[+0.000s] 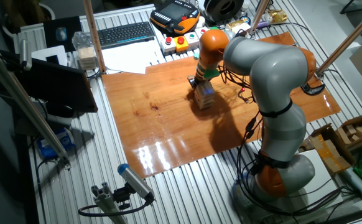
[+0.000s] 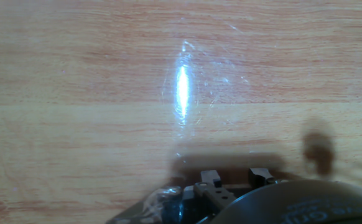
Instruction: Play Jenga
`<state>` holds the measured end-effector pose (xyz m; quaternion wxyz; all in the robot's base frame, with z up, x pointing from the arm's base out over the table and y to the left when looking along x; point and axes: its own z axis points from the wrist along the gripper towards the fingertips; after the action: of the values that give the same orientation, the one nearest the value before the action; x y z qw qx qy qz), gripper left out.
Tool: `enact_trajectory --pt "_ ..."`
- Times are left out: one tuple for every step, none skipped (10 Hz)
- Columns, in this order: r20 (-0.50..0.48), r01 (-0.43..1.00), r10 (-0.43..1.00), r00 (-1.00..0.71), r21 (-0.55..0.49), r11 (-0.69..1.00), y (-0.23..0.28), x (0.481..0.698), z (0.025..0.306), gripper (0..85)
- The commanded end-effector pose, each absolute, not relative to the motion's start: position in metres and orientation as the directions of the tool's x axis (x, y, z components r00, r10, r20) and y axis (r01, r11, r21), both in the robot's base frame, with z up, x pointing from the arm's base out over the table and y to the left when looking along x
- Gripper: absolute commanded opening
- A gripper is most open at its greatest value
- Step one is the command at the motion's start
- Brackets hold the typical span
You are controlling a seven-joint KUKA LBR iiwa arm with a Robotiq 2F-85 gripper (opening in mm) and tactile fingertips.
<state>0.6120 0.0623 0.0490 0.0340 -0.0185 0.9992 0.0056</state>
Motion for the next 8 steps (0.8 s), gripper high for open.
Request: enact_trajectory --pt "-0.068 -0.037 -0.037 -0.997 0.007 0.999 0.0622 0.6123 0.0493 1.0" --pt "-0.068 -0.037 -0.037 -0.997 0.007 0.999 0.0622 0.6127 0.0495 1.0" --pt "-0.068 -0.037 -0.037 -0.997 0.007 0.999 0.0622 0.6128 0.0496 1.0" --pt "-0.068 -0.039 -0.038 -0.997 0.005 0.999 0.0622 0.6128 0.0497 1.0" --pt "-0.068 -0.039 -0.038 -0.997 0.005 0.999 0.062 0.6126 0.0499 1.0" --pt "-0.067 -0.039 -0.038 -0.997 0.005 0.999 0.0618 0.6122 0.0501 1.0" --pt "-0.065 -0.039 -0.038 -0.997 0.007 0.999 0.0616 0.6118 0.0505 1.0" --pt "-0.065 -0.039 -0.038 -0.997 0.008 0.999 0.0616 0.6115 0.0505 1.0"
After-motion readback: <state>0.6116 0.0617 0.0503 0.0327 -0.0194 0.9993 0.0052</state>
